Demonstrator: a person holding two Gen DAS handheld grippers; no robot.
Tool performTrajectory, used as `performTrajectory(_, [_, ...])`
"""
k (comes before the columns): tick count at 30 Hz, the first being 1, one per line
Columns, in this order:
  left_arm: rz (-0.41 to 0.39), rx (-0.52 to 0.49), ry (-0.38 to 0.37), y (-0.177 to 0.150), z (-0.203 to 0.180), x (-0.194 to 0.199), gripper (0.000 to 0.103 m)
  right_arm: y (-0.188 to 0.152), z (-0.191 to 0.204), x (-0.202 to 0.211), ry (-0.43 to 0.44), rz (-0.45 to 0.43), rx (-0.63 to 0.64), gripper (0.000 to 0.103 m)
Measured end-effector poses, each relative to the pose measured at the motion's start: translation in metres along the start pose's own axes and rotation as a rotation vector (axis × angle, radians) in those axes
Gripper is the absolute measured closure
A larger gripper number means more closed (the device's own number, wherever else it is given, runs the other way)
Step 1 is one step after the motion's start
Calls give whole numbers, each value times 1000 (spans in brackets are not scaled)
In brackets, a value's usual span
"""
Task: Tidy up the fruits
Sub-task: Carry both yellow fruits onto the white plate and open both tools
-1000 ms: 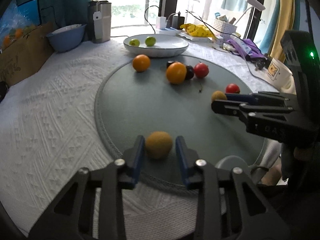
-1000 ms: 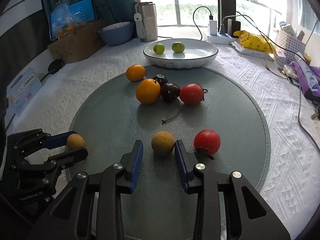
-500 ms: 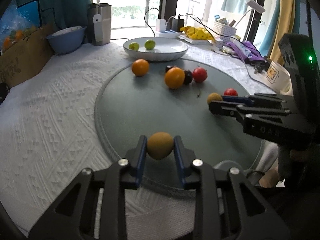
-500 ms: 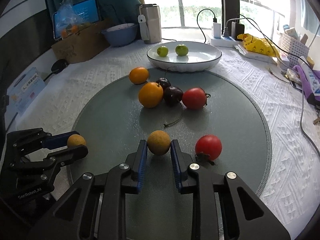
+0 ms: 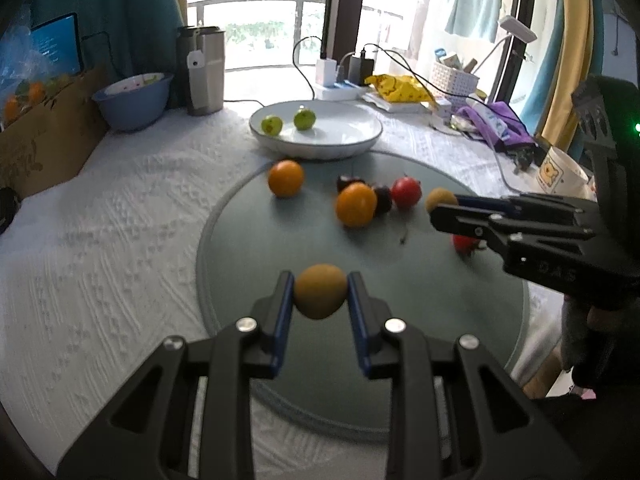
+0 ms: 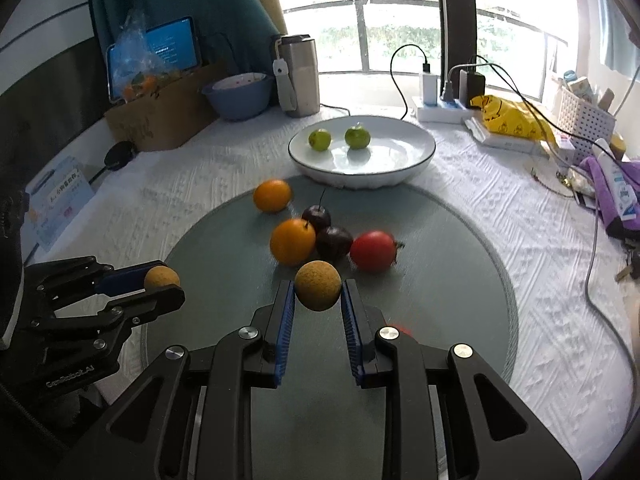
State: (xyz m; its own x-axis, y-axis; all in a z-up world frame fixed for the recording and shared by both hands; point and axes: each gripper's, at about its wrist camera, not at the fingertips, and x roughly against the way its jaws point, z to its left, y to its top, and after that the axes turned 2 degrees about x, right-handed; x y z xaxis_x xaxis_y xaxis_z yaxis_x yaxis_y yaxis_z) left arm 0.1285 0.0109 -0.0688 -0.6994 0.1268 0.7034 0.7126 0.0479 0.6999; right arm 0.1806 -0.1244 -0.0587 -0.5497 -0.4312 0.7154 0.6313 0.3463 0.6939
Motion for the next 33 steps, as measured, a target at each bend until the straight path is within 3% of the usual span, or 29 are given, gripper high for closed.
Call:
performTrajectory(14, [-22,-1,-4,38,1,-18,75,32,-24,-8,-22,-24,-6,77])
performTrajectory(33, [-55,-51,-29,110,12,-75,75,81,-58,-51,-48,-21,16,77])
